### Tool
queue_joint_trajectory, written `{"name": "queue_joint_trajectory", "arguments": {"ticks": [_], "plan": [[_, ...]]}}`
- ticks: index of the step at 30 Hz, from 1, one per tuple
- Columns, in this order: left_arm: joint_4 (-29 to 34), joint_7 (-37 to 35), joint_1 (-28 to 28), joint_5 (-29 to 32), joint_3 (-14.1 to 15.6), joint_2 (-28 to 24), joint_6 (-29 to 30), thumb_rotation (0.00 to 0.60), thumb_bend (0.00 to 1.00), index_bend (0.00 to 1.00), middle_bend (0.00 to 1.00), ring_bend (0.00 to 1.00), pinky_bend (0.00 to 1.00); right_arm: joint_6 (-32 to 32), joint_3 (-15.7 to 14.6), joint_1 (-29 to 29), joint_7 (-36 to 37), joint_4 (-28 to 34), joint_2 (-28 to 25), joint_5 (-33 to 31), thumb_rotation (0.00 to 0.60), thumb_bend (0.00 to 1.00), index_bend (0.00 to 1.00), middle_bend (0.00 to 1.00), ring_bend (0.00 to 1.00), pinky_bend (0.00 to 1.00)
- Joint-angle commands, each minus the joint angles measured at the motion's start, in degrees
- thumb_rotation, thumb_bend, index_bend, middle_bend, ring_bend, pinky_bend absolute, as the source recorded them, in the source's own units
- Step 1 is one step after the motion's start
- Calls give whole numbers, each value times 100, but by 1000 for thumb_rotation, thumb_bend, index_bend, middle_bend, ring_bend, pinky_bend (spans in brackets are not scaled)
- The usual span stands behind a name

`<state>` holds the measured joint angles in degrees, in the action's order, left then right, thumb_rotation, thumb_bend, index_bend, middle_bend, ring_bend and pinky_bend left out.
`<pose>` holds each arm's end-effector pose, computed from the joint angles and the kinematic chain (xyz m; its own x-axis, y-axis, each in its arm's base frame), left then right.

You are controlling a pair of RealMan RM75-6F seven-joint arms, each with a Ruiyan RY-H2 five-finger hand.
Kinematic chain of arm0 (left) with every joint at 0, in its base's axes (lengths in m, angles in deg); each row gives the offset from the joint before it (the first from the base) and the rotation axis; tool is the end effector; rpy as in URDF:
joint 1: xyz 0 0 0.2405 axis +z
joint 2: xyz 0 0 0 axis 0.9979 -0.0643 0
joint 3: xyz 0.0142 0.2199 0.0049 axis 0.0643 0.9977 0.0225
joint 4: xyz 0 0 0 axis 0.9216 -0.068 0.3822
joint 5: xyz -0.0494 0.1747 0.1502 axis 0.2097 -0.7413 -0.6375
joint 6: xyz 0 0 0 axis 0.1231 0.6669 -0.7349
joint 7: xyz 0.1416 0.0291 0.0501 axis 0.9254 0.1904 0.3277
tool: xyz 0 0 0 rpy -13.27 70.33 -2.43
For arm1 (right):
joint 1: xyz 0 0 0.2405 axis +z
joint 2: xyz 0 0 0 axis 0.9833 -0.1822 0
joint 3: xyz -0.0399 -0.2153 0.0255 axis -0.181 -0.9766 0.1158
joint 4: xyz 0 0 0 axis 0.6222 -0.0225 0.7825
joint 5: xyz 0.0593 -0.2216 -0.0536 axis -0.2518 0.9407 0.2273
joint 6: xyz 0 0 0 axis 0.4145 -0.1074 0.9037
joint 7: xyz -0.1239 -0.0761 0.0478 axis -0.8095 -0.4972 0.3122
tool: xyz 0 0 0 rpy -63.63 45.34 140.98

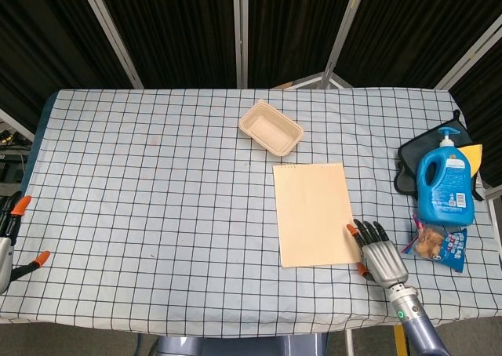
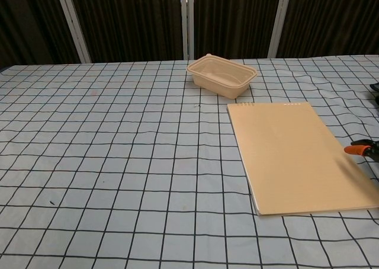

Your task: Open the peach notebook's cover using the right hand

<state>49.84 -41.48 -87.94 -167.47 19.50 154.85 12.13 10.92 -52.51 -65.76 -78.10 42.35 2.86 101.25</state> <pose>-0.2784 0.1723 0.1266 0.4440 -0.1189 0.8881 0.8936 -0.0140 -0.4486 -0.2825 -0.2122 -0.0200 0.5480 -0.2639 0.7937 -0.8351 -0.2265 0.5013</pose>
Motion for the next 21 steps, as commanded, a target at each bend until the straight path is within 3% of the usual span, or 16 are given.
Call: {"name": "queue_joint_trajectory", "arguments": {"ticks": [1, 11, 21], "plan": [[6, -10, 4, -4, -4, -5, 13, 600, 110, 0, 0, 0, 0, 17, -8, 18, -29, -54, 52, -9, 600, 288, 0, 0, 0, 0], [11, -14, 7, -25, 5, -7, 14, 600, 110, 0, 0, 0, 0, 22, -5, 58, -38, -119, 165, -55, 600, 380, 0, 0, 0, 0], [21, -39, 10, -33, -1, -13, 29, 600, 109, 0, 0, 0, 0, 65, 9, 114, -53, -190, 283, -107, 600, 386, 0, 0, 0, 0]]}}
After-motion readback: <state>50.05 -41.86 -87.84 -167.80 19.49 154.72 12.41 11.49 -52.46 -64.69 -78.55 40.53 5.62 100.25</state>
